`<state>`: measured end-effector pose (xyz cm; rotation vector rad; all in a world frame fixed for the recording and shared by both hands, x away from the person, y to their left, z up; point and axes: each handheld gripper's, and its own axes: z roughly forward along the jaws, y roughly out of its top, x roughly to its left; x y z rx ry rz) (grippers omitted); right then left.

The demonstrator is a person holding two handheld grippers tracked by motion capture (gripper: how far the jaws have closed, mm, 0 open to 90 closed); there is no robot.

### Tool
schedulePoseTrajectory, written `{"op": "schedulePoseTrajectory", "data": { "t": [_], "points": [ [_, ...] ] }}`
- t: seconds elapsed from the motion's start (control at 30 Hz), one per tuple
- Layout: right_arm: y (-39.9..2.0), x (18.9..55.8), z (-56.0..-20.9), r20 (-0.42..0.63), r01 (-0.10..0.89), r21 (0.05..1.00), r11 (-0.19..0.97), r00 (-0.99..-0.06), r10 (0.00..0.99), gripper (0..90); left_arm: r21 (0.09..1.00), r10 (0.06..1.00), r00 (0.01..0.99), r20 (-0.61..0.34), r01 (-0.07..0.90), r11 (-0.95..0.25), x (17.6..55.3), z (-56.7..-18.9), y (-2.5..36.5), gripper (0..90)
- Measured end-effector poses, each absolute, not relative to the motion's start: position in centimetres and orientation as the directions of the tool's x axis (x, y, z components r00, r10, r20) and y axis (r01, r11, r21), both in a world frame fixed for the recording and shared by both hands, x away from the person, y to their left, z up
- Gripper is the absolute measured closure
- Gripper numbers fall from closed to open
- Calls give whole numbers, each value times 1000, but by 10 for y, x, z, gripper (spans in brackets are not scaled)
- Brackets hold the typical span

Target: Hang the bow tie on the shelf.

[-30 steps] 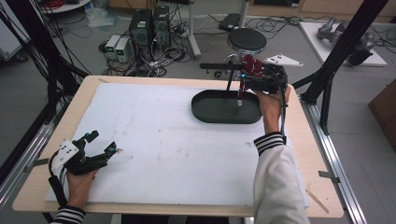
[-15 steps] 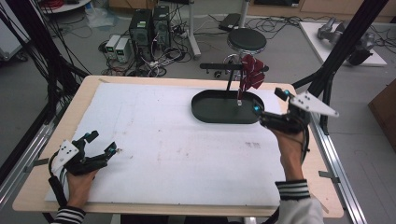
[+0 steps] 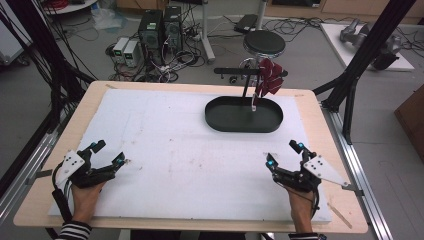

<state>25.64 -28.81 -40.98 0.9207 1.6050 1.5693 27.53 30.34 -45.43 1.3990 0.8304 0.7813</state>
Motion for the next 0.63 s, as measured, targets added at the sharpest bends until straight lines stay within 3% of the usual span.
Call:
{"op": "schedulePoseTrajectory", "data": {
  "t": [0.23, 0.63],
  "points": [
    [-277, 261, -446, 8, 55, 998, 22, -495, 869, 111, 1000, 860, 509, -29, 11, 28, 275, -454, 303, 144],
    [-274, 259, -453, -14, 52, 998, 45, -492, 870, 111, 1000, 860, 509, -30, 13, 27, 275, -454, 304, 144]
  ]
}}
